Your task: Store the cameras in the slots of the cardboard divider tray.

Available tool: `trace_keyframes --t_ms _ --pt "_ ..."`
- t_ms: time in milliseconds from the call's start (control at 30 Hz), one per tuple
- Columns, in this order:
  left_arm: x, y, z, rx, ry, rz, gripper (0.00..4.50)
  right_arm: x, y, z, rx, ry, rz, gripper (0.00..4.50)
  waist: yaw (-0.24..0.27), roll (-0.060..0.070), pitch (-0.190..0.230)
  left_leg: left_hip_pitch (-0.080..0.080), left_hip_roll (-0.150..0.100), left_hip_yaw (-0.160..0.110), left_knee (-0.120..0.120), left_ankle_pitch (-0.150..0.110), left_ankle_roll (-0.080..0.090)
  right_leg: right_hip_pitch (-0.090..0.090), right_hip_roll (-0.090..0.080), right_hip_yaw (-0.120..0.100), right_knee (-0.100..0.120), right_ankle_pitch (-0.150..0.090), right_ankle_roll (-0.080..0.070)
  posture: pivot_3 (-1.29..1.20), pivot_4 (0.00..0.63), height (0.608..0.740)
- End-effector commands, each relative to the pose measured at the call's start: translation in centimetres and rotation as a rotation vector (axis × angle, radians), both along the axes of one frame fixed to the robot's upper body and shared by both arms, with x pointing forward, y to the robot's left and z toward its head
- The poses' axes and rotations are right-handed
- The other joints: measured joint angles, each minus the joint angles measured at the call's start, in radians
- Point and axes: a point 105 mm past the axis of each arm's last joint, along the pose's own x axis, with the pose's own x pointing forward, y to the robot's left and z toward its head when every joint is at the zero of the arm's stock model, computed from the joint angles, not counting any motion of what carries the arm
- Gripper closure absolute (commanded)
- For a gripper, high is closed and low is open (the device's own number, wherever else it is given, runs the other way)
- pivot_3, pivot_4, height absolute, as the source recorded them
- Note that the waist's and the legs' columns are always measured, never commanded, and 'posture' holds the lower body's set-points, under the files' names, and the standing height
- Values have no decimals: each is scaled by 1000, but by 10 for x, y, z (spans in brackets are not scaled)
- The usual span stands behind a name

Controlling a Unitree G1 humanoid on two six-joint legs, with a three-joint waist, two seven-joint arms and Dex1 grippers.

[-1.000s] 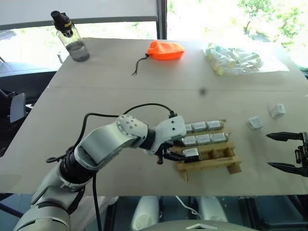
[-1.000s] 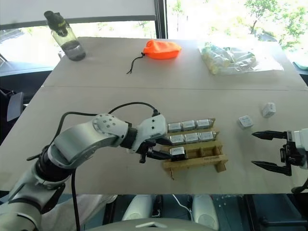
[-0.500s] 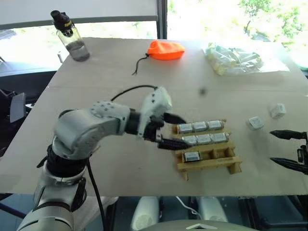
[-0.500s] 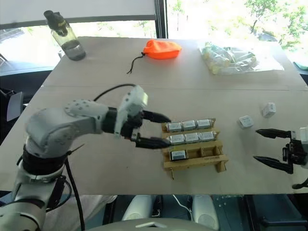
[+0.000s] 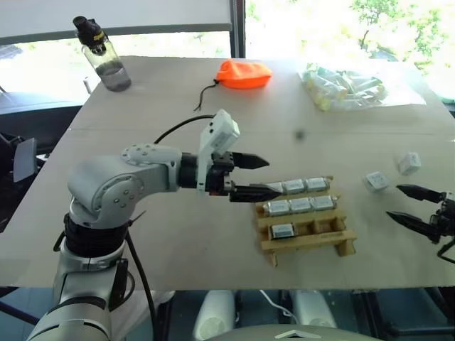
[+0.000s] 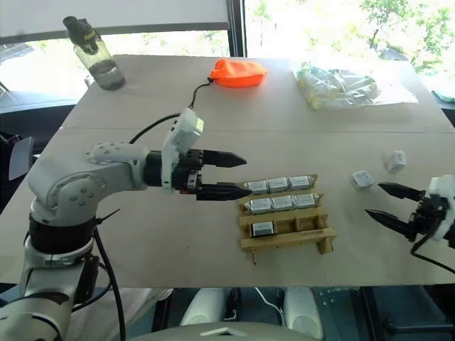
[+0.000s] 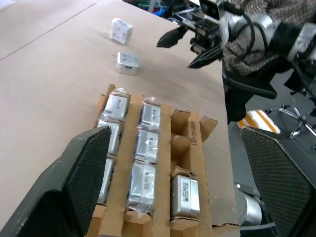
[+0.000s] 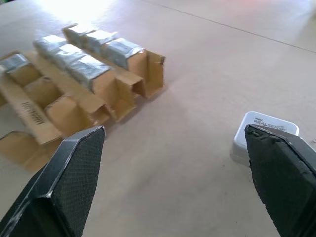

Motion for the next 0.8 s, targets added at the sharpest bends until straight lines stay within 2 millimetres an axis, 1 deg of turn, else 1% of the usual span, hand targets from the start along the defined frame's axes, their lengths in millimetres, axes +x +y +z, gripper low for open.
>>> trace_keyframes --t_ms 33,133,233,267,367,500,633,733,800 --pt "-1 5 8 -5 -42 5 136 12 -2 20 1 -103 -155 0 0 0 0 0 0 0 0 0 0 0 0 0 0 0 0 0 150 740" --pt "2 11 13 -15 -68 13 136 21 -13 16 -82 -96 -320 0 1 0 0 0 -1 1 0 0 0 0 -1 0 0 0 0 0 150 740" --pt "0 18 11 1 -90 6 136 28 -19 12 -151 -74 -410 0 1 0 0 0 -1 1 0 0 0 0 -1 0 0 0 0 0 150 740" --pt "-1 20 10 6 -101 2 136 29 -18 12 -155 -83 -419 0 0 0 0 0 -1 1 0 0 0 0 -1 0 0 0 0 0 150 740" --pt "-10 26 10 -8 -135 -20 136 29 -10 0 -147 -35 -421 0 -2 0 0 0 0 1 -1 0 0 -1 0 1 0 0 0 0 150 740" --pt "-23 35 4 8 -177 -34 136 30 -9 -13 -141 -9 -489 0 -1 0 0 0 0 1 -1 0 0 -1 1 1 -1 0 0 0 150 740" --pt "-25 46 5 -5 -204 -4 136 34 -6 -20 -119 -3 -532 0 1 0 0 0 0 1 -1 0 0 -1 0 1 -1 0 0 0 150 740" --pt "-28 49 6 -18 -213 -5 136 39 -7 -22 -109 -1 -558 0 -1 0 0 0 0 1 -1 0 0 -1 1 1 0 0 0 0 150 740" --pt "-38 50 5 -32 -216 -42 136 45 -5 -24 -88 14 -561 0 -5 0 0 0 0 1 -1 0 0 -1 1 1 0 0 0 0 150 740"
